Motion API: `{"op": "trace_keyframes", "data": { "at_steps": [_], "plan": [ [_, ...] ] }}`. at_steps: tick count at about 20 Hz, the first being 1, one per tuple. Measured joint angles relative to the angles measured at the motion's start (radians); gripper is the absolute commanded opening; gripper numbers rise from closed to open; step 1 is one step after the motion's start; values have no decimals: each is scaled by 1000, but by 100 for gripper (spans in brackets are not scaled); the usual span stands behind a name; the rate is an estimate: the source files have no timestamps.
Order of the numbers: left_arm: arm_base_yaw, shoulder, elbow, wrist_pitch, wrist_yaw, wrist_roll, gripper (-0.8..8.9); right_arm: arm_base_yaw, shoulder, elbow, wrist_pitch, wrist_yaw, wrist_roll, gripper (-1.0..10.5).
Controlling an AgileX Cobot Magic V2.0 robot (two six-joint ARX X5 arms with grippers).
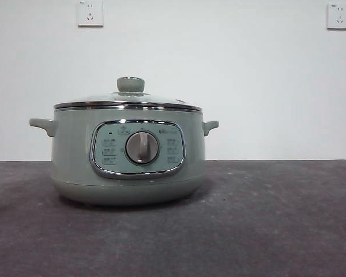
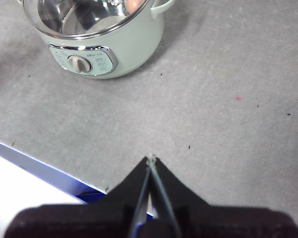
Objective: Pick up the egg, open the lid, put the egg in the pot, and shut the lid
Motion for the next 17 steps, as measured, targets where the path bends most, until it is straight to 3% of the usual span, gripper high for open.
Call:
{"op": "trace_keyframes", "data": {
  "at_steps": [7, 17],
  "plan": [
    [0, -190, -246, -3, -25, -105, -3, 0, 0, 0, 0, 0, 0, 1],
    [0, -221, -246, -14, -34, -131, -3, 0, 0, 0, 0, 0, 0, 1]
  ]
}}
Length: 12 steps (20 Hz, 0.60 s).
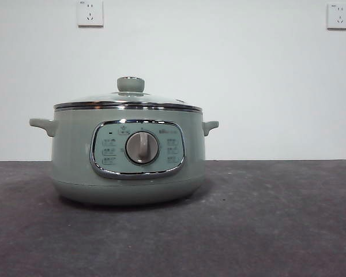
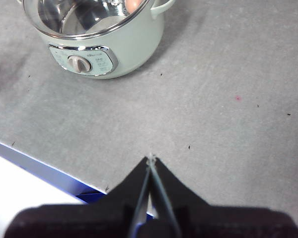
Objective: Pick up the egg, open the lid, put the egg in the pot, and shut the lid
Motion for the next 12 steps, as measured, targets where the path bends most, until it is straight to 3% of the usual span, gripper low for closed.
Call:
{"op": "trace_keyframes", "data": {
  "at_steps": [10, 12],
  "plan": [
    [0, 45, 0, 0, 0, 0, -3, -1, 0, 0, 0, 0, 0, 1],
    [0, 48, 0, 0, 0, 0, -3, -31, -17, -1, 8, 41, -21, 1]
  ]
}}
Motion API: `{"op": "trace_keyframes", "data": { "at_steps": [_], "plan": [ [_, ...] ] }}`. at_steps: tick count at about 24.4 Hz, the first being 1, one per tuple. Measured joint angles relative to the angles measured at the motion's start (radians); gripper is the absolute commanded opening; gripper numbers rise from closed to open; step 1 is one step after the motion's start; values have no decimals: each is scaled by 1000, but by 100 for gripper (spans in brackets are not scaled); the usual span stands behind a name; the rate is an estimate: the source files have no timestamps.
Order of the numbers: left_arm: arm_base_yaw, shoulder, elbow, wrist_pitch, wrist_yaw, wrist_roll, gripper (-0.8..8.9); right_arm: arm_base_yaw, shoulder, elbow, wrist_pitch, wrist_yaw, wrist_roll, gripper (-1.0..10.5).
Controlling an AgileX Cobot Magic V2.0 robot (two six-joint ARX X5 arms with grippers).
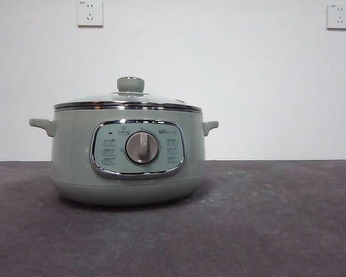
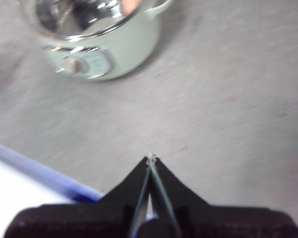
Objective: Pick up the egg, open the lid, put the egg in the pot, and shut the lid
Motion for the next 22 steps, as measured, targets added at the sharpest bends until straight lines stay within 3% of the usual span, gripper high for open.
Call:
{"op": "trace_keyframes", "data": {
  "at_steps": [2, 5, 10, 15, 22],
  "plan": [
    [0, 0, 0, 0, 0, 0, -3, -78, -45, -3, 61, 41, -50, 1],
    [0, 0, 0, 0, 0, 0, -3, -264, -171, -29, 274, -3, -103, 1],
    [0, 0, 0, 0, 0, 0, -3, -541, -425, -306, 636, -19, -224, 1],
    [0, 0, 0, 0, 0, 0, -3, -618, -571, -597, 822, -19, -230, 1],
    [0, 0, 0, 0, 0, 0, -3, -660, -685, -994, 1017, -19, -151, 1]
  ]
}}
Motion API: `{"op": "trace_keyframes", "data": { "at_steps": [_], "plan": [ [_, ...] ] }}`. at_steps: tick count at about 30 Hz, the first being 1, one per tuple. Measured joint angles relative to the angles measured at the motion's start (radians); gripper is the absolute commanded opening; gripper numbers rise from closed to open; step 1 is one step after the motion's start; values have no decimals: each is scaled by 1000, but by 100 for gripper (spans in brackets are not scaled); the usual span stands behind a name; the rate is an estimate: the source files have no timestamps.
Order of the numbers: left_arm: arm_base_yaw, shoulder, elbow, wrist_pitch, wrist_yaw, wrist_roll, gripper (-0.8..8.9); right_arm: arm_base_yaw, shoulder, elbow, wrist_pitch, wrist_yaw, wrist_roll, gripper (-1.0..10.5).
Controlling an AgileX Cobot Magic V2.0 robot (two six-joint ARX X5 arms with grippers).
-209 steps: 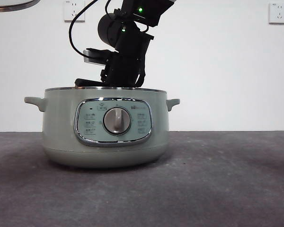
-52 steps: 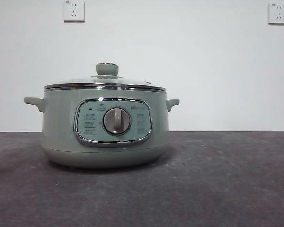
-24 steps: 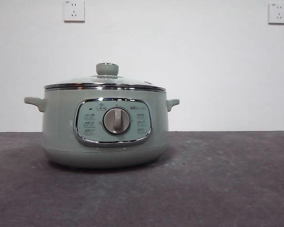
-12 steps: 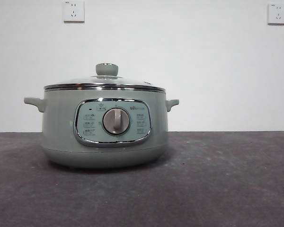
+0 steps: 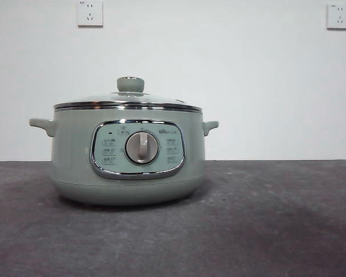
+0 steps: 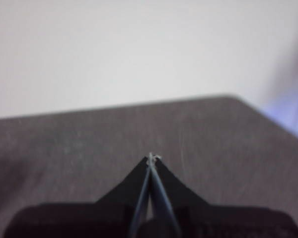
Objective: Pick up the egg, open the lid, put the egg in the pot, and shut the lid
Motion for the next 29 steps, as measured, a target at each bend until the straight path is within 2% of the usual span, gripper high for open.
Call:
{"op": "trace_keyframes", "data": {
  "at_steps": [4, 9, 29],
  "plan": [
    [0, 0, 0, 0, 0, 0, -3, -3, -3, -122, 21, 0, 45, 1],
    [0, 0, 0, 0, 0, 0, -3, -3, -4, -191, 37, -1, 60, 1],
    [0, 5, 0, 0, 0, 0, -3, -3, -6, -199, 52, -8, 78, 1]
  ]
}}
